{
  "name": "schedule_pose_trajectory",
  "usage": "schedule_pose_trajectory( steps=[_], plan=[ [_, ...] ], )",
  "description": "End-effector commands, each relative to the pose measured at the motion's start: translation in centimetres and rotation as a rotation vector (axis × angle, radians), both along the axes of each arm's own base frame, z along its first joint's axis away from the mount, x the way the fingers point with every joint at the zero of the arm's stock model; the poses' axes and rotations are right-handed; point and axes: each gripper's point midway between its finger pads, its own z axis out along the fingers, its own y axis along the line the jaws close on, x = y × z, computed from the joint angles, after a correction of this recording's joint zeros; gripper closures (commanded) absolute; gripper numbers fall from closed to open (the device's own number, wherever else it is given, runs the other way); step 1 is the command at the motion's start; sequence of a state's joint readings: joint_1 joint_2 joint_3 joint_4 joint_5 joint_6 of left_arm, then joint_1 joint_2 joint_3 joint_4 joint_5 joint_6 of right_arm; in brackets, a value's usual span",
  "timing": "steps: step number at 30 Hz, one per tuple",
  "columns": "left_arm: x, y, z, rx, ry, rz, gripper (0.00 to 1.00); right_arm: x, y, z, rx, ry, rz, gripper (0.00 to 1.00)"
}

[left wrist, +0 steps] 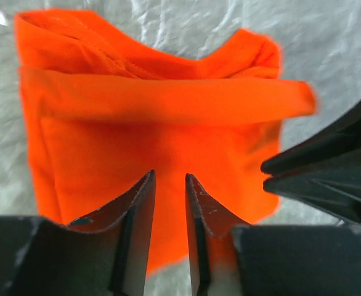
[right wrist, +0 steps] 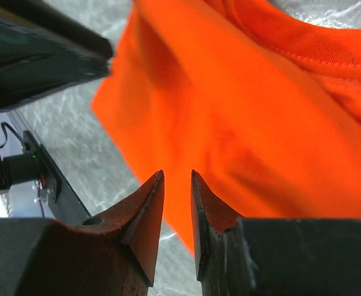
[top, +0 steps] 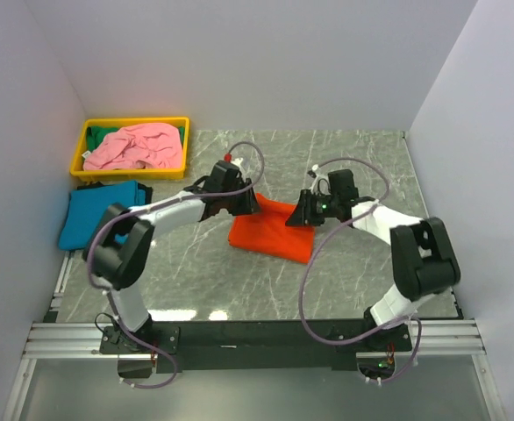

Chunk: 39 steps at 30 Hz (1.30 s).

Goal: Fold and stack the t-shirts
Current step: Fold the tshirt

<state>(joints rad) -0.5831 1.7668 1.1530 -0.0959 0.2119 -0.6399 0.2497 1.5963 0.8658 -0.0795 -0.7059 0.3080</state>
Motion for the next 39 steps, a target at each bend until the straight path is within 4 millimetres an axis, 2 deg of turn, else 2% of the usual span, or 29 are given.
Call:
schedule_pose_trajectory(
  steps=[1, 2, 3, 4, 5, 6, 8, 9, 10, 12, 16, 18, 20, 21, 23, 24, 26, 28, 29, 32, 33, 34, 35, 36, 38, 39],
  plan=[
    [3.0, -2.9, 1.5, -0.102, -0.078, -0.054, 0.69, 2.9, 0.9, 1.0, 0.041, -0.091, 0.052, 0.69],
    [3.6, -3.1, 1.1, -0.093, -0.081, -0.052, 0.69, 3.7, 1.0, 1.0, 0.042, -0.092, 0.047, 0.69],
    [4.4, -3.0, -0.5, -0.075, -0.059, -0.041, 0.69, 4.1, 0.8, -0.3, 0.040, -0.054, 0.037, 0.69],
    [5.6, -3.4, 0.1, -0.086, -0.077, -0.036, 0.69, 4.6, 0.4, -0.7, 0.052, -0.034, 0.027, 0.69],
    [6.2, -3.4, -0.2, -0.094, -0.071, -0.035, 0.69, 5.7, 0.3, -0.3, 0.076, -0.045, 0.010, 0.69],
    [7.1, -3.0, -1.5, -0.089, -0.052, -0.021, 0.70, 6.3, 0.2, -1.3, 0.088, -0.024, -0.001, 0.69],
    [8.5, -3.0, -1.6, -0.099, -0.049, -0.009, 0.69, 7.5, -0.5, -1.2, 0.136, 0.003, -0.028, 0.69],
    [9.0, -2.5, -2.8, -0.091, -0.027, 0.003, 0.70, 8.0, -0.8, -2.1, 0.136, 0.028, -0.047, 0.69],
    [9.5, -2.3, -2.8, -0.092, -0.027, 0.012, 0.69, 8.6, -1.3, -2.4, 0.136, 0.039, -0.070, 0.69],
    [9.9, -1.8, -3.8, -0.100, -0.006, 0.018, 0.68, 9.8, -2.4, -2.9, 0.156, 0.063, -0.116, 0.69],
    [10.2, -1.4, -4.3, -0.123, 0.016, 0.022, 0.65, 11.4, -3.7, -2.7, 0.218, 0.083, -0.169, 0.69],
    [10.2, -1.3, -3.6, -0.128, 0.004, 0.021, 0.63, 11.8, -4.0, -1.8, 0.251, 0.076, -0.184, 0.69],
    [10.2, -1.2, -2.7, -0.134, -0.016, 0.025, 0.59, 11.4, -3.7, -0.8, 0.285, 0.076, -0.182, 0.69],
    [9.9, -1.0, -1.5, -0.144, -0.036, 0.026, 0.57, 11.7, -3.7, 0.9, 0.300, 0.023, -0.180, 0.69],
    [10.0, -0.7, 0.2, -0.159, -0.075, 0.047, 0.53, 10.9, -3.6, 1.7, 0.337, 0.030, -0.190, 0.69],
    [10.3, -0.6, 2.5, -0.187, -0.132, 0.054, 0.52, 10.7, -3.5, 2.7, 0.355, 0.009, -0.188, 0.69],
    [9.9, -0.2, 3.1, -0.199, -0.145, 0.078, 0.47, 10.5, -3.2, 3.7, 0.406, -0.002, -0.191, 0.69],
    [10.1, -0.1, 3.7, -0.220, -0.160, 0.085, 0.47, 10.7, -3.0, 3.8, 0.428, -0.018, -0.189, 0.69],
    [10.3, -0.1, 3.4, -0.221, -0.151, 0.089, 0.47, 10.9, -3.1, 3.0, 0.425, 0.001, -0.200, 0.69],
    [11.0, 0.5, 1.2, -0.211, -0.121, 0.120, 0.50, 11.3, -3.2, 1.6, 0.429, 0.033, -0.223, 0.69],
    [11.2, 1.1, -0.2, -0.207, -0.097, 0.132, 0.52, 11.6, -3.3, 0.6, 0.432, 0.044, -0.232, 0.69],
    [11.7, 1.4, -0.6, -0.222, -0.093, 0.144, 0.53, 11.8, -3.3, 0.2, 0.439, 0.063, -0.244, 0.69],
    [11.9, 1.6, -1.3, -0.223, -0.077, 0.151, 0.54, 12.0, -3.6, -1.2, 0.438, 0.093, -0.262, 0.69],
    [12.3, 2.4, -3.2, -0.213, -0.043, 0.171, 0.54, 12.3, -3.8, -1.8, 0.438, 0.096, -0.278, 0.69],
    [12.9, 2.8, -4.2, -0.222, -0.019, 0.177, 0.56, 12.5, -4.2, -3.6, 0.440, 0.150, -0.319, 0.69],
    [13.0, 3.2, -5.7, -0.213, 0.007, 0.188, 0.56, 12.7, -4.5, -3.8, 0.446, 0.147, -0.332, 0.69]
  ],
)
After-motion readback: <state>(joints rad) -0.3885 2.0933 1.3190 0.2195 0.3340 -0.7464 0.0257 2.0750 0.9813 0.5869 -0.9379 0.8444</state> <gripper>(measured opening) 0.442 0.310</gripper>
